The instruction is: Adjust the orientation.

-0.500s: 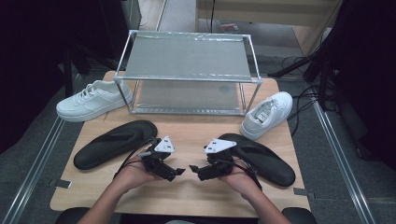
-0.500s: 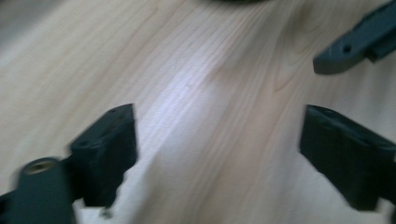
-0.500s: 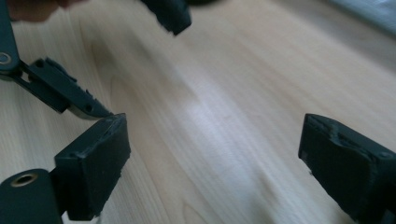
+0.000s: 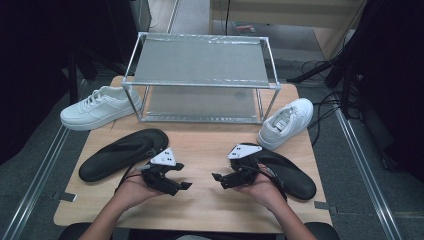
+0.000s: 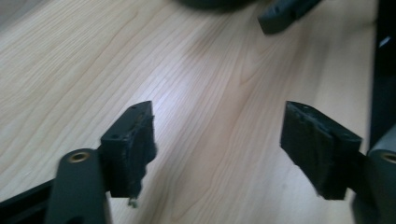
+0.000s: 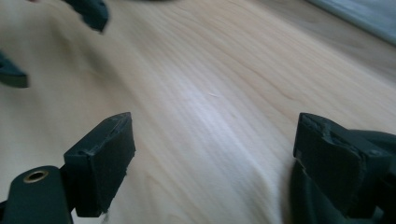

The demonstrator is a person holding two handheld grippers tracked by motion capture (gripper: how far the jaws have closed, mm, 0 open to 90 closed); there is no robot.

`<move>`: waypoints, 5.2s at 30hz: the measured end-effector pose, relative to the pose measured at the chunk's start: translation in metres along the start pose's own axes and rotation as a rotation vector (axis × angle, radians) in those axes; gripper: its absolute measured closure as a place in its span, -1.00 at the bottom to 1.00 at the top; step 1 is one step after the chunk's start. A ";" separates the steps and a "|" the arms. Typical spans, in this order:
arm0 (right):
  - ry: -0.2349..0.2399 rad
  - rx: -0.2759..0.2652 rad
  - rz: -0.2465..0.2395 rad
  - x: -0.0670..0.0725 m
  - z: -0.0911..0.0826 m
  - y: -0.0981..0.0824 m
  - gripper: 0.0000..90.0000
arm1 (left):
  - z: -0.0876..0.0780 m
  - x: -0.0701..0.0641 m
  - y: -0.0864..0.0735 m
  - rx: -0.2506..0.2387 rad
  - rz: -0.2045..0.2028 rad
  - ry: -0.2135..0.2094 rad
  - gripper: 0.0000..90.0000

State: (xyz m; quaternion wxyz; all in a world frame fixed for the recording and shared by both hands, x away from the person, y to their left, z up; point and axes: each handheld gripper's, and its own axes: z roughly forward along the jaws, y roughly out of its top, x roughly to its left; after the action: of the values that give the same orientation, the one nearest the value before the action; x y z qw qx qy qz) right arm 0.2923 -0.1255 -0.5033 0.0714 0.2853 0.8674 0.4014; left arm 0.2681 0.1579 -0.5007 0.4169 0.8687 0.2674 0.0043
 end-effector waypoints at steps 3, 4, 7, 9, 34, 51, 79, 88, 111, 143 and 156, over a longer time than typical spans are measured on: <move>0.006 -0.002 -0.016 0.000 0.000 0.002 -0.66 | -0.007 0.002 -0.001 -0.031 0.014 0.009 -0.65; 0.004 0.000 -0.018 0.001 0.001 0.003 -0.64 | -0.010 0.002 -0.001 -0.036 0.025 0.008 -0.65; 0.013 -0.006 -0.033 0.000 0.004 0.007 -0.57 | -0.019 0.004 -0.005 -0.027 0.013 0.051 -0.32; 0.023 -0.003 -0.033 0.000 0.004 0.008 -0.53 | -0.022 0.008 -0.008 -0.011 -0.016 0.041 -0.28; 0.125 0.043 -0.082 0.007 0.031 0.029 -0.20 | -0.062 0.026 -0.042 0.018 -0.146 0.180 -0.09; 0.133 0.082 -0.107 0.011 0.037 0.028 -0.17 | -0.089 0.041 -0.055 0.004 -0.193 0.197 -0.12; 0.163 0.100 -0.135 0.016 0.035 0.024 -0.18 | -0.121 0.074 -0.074 0.016 -0.205 0.302 0.03; 0.133 0.093 -0.118 0.015 0.026 0.015 -0.18 | -0.102 0.091 -0.069 0.069 -0.175 0.266 0.19; 0.050 0.071 -0.063 0.005 0.003 -0.006 -0.16 | -0.089 0.100 -0.044 0.116 -0.096 0.274 0.78; 0.002 0.078 -0.013 0.002 -0.014 -0.022 -0.16 | -0.054 0.072 0.017 0.131 -0.076 0.224 0.78; 0.007 0.085 -0.012 0.004 -0.013 -0.023 -0.16 | -0.031 0.057 0.030 0.157 -0.038 0.205 0.78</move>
State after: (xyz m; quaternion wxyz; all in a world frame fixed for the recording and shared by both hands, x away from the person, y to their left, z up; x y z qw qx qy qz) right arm 0.2750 -0.1434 -0.5112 0.0584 0.2815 0.8856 0.3647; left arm 0.3234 0.1915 -0.4707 0.3181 0.8884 0.3248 0.0641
